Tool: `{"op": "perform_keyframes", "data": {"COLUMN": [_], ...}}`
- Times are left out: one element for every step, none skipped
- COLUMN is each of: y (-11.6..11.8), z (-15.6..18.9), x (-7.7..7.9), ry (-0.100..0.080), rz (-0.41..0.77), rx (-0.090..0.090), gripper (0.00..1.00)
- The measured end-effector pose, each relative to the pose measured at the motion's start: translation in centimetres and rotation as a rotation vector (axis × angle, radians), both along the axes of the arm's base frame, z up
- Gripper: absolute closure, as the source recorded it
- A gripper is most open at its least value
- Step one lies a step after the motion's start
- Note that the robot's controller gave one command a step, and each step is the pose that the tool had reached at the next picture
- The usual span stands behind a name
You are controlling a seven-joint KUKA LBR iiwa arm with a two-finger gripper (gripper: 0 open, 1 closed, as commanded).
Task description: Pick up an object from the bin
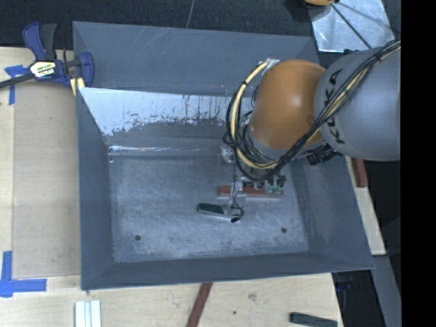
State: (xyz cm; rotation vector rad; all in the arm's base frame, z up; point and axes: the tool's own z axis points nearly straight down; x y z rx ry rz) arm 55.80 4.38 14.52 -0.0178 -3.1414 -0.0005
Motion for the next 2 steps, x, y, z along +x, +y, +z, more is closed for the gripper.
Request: {"op": "perform_keyframes", "data": {"y": [-0.5,0.0], "z": [1.0,-5.8], "x": [0.0,-0.6], "ry": [-0.005,-0.008], "rz": [-0.107,-0.051], "rx": [0.0,0.0], "gripper": [0.0,0.0]}}
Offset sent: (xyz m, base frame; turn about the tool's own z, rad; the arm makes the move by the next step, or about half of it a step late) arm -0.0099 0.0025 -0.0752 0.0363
